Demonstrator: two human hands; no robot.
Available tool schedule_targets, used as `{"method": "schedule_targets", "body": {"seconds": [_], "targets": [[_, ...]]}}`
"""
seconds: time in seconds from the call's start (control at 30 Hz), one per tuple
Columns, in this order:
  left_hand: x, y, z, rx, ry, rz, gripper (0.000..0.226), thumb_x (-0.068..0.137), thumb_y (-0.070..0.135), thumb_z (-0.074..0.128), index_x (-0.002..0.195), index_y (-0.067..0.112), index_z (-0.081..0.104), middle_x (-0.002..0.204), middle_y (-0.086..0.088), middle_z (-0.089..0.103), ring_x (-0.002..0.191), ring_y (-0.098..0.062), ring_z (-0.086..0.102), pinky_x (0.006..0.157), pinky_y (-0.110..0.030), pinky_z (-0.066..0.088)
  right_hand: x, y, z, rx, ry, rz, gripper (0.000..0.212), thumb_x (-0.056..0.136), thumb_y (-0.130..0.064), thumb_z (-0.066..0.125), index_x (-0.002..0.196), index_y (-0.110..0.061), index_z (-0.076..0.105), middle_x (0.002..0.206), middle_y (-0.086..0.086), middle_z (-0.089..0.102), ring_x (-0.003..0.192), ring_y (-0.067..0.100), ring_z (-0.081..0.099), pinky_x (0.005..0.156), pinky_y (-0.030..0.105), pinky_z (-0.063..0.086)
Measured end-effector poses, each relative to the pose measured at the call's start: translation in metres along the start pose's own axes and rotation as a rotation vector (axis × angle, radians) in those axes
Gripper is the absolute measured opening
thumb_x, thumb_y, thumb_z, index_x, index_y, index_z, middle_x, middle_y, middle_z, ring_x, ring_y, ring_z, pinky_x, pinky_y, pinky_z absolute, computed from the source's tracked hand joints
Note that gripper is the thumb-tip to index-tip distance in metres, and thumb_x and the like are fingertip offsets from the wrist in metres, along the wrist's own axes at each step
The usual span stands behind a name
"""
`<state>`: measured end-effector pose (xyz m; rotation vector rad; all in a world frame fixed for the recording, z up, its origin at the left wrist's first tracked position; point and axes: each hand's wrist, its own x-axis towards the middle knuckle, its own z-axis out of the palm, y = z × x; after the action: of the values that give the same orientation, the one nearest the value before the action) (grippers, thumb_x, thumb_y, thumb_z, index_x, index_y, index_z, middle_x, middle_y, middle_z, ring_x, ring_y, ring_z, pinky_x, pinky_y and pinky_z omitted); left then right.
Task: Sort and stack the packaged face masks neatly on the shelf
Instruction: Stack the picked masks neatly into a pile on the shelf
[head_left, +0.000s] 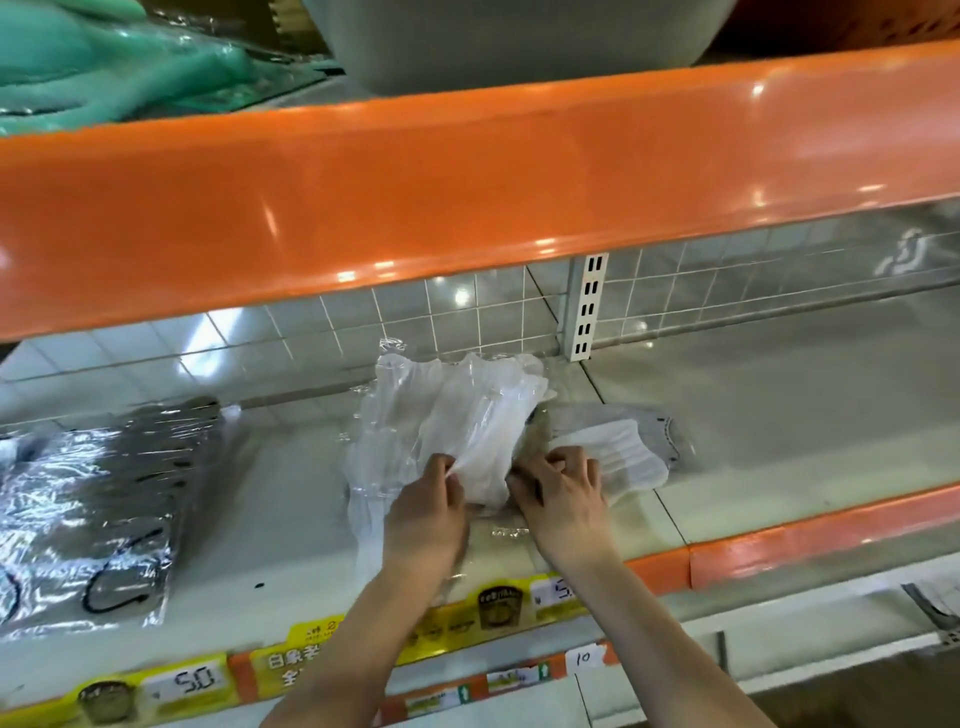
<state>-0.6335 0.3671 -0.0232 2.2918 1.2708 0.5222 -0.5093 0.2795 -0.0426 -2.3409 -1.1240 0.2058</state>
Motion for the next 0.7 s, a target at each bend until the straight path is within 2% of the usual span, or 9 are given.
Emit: {"method": "schedule_targets", "body": {"seconds": [0.07,0.17,0.27,0.33,0.43,0.5,0.53,0.6,0.7], "targets": [[0.001,0.000,-0.004,-0.103,0.001,-0.063,0.029,0.102,0.025,0.036,0.124,0.016,0.052,0.101,-0.016,0.066,0.095,-0.032,0.062,0.076,-0.035,0.044,-0.002,-0.002,-0.002,-0.009,0.003,-0.035,0.030,0.095,-0.048,0.047,0.114,-0.032,0.065,0.123,0.003,0.046,0.115,0.028,0.036,0.093,0.037,0.037],[0.000,0.000,-0.006,-0.195,0.006,-0.093,0.024,0.102,0.024,0.036,0.107,0.010,0.055,0.090,-0.019,0.063,0.090,-0.034,0.060,0.069,-0.034,0.038,-0.007,-0.003,-0.005,0.038,0.064,-0.096,0.044,0.094,-0.053,0.034,0.104,-0.027,0.068,0.115,0.000,0.054,0.108,0.027,0.043,0.088,0.038,0.036],[0.000,0.000,-0.009,-0.286,-0.011,-0.112,0.020,0.102,0.027,0.037,0.091,0.014,0.049,0.082,-0.009,0.056,0.088,-0.033,0.058,0.064,-0.030,0.029,-0.010,-0.006,-0.007,0.081,0.107,-0.220,0.050,0.093,-0.051,0.024,0.111,-0.030,0.067,0.112,-0.007,0.058,0.102,0.021,0.049,0.081,0.036,0.038],[0.000,-0.001,-0.009,-0.313,-0.067,-0.129,0.022,0.099,0.038,0.039,0.095,0.020,0.051,0.088,0.000,0.058,0.092,-0.026,0.058,0.070,-0.029,0.034,-0.012,-0.007,-0.007,0.096,0.079,-0.319,0.045,0.095,-0.043,0.027,0.119,-0.032,0.063,0.119,-0.010,0.058,0.107,0.018,0.050,0.084,0.036,0.042],[-0.002,-0.002,-0.009,-0.326,-0.130,-0.129,0.034,0.092,0.054,0.047,0.109,0.026,0.055,0.096,0.009,0.062,0.096,-0.015,0.060,0.086,-0.031,0.046,-0.010,-0.008,-0.006,0.097,-0.088,-0.395,0.051,0.090,-0.036,0.023,0.129,-0.034,0.055,0.139,-0.013,0.047,0.124,0.014,0.040,0.097,0.037,0.036],[-0.003,0.000,-0.010,-0.290,-0.146,-0.114,0.041,0.085,0.062,0.048,0.108,0.029,0.056,0.095,0.011,0.063,0.092,-0.012,0.060,0.083,-0.031,0.047,-0.010,-0.006,-0.005,0.104,-0.128,-0.404,0.051,0.086,-0.032,0.026,0.124,-0.029,0.061,0.141,-0.012,0.046,0.127,0.017,0.040,0.100,0.039,0.037],[-0.003,0.001,-0.010,-0.255,-0.149,-0.095,0.036,0.086,0.060,0.047,0.101,0.028,0.057,0.091,0.010,0.064,0.088,-0.012,0.060,0.079,-0.031,0.047,-0.010,-0.005,-0.005,0.108,-0.117,-0.401,0.051,0.084,-0.029,0.027,0.119,-0.028,0.064,0.139,-0.010,0.048,0.126,0.019,0.041,0.099,0.039,0.037],[-0.002,0.001,-0.007,-0.193,-0.117,-0.068,0.023,0.094,0.040,0.048,0.085,0.022,0.058,0.077,0.004,0.061,0.078,-0.018,0.058,0.069,-0.031,0.043,-0.010,-0.004,-0.004,0.113,-0.077,-0.359,0.050,0.080,-0.024,0.030,0.115,-0.030,0.066,0.134,-0.008,0.052,0.123,0.019,0.042,0.096,0.035,0.035],[0.001,-0.001,-0.005,-0.184,-0.035,-0.107,0.030,0.096,0.021,0.046,0.066,0.014,0.045,0.061,-0.003,0.046,0.067,-0.024,0.049,0.060,-0.034,0.031,-0.008,-0.002,-0.002,0.135,0.052,-0.221,0.043,0.076,-0.010,0.044,0.112,-0.021,0.066,0.119,0.004,0.057,0.108,0.031,0.050,0.086,0.041,0.044]]}}
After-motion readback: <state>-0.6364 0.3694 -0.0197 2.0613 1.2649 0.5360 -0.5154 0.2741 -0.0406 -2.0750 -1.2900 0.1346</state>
